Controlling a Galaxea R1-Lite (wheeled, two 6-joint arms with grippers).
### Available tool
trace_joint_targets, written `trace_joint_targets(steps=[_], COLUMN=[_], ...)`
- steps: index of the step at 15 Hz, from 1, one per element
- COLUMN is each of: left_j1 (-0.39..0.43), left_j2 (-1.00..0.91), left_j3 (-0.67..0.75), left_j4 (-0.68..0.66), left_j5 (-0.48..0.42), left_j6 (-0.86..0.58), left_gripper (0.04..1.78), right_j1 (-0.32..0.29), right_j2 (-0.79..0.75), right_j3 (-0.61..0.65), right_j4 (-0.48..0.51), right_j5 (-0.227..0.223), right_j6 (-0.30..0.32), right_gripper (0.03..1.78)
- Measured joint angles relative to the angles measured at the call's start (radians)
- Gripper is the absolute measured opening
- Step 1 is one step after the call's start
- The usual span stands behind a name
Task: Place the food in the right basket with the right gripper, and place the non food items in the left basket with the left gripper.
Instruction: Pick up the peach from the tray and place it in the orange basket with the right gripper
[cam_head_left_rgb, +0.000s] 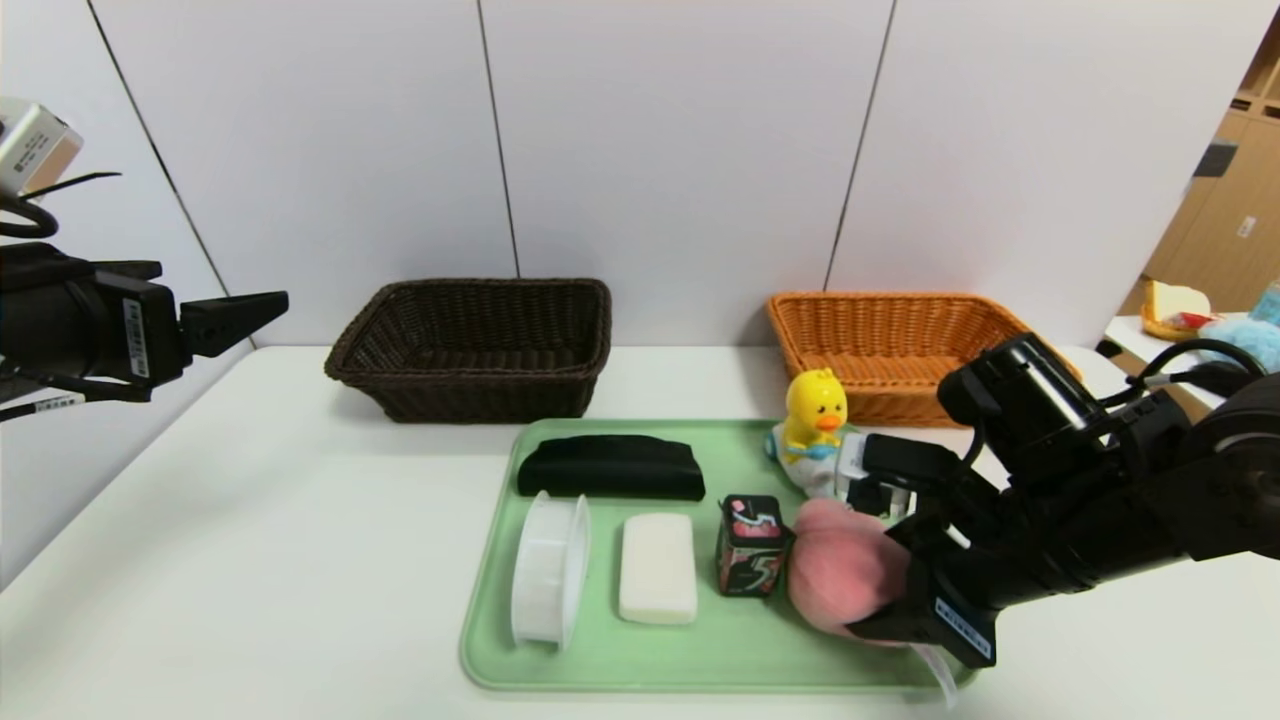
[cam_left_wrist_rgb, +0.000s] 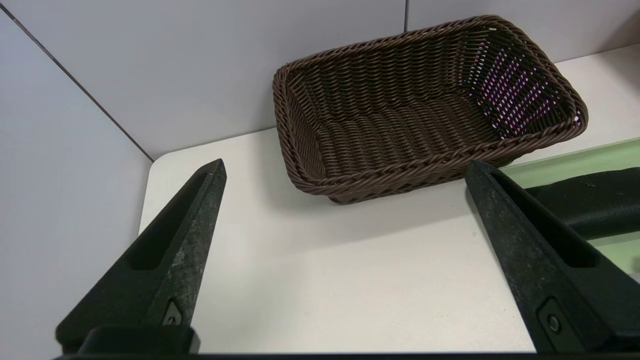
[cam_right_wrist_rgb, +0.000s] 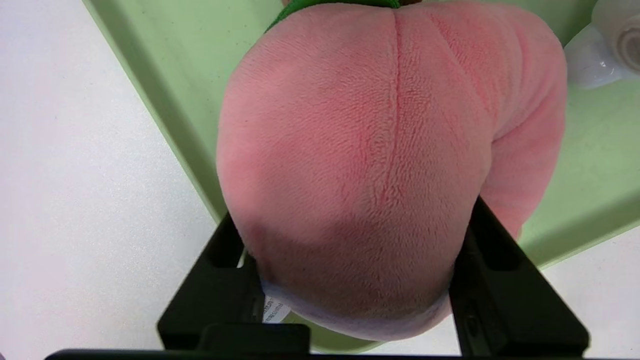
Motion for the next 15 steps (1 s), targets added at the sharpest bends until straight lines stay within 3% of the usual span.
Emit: trace_joint_targets(steps=[2, 8, 10, 12, 13, 15], left_j1=[0.0, 0.0, 0.0, 0.0, 0.0, 0.0], left_j2=[-0.003, -0.012, -0.018, -0.024, -0.025, -0.028], left_j3=[0.001, 0.024, 0.032, 0.037, 0.039, 0.04], left_j4=[0.0, 0.0, 0.0, 0.0, 0.0, 0.001], left_j5=[0.0, -0.006, -0.007, -0.008, -0.009, -0.011], left_j6=[0.0, -0.007, -0.009, -0.01, -0.01, -0.01], left_gripper=[1.69, 1.69, 1.69, 1.69, 1.69, 1.69], right_j1=[0.0, 0.011, 0.009, 0.002, -0.02, -0.126], right_j2=[-0.018, -0.228, -0.326, -0.405, -0.427, -0.436], right_j3=[0.007, -0.008, -0.025, -0.071, -0.094, -0.131], right_j4=[0.005, 0.013, 0.001, -0.036, -0.063, -0.121], right_j5=[0.001, 0.01, 0.018, 0.017, 0.015, 0.015], right_j6=[0.0, 0.016, 0.074, 0.186, 0.241, 0.302], right_gripper=[0.81, 0.71, 0.71, 0.71, 0.71, 0.71])
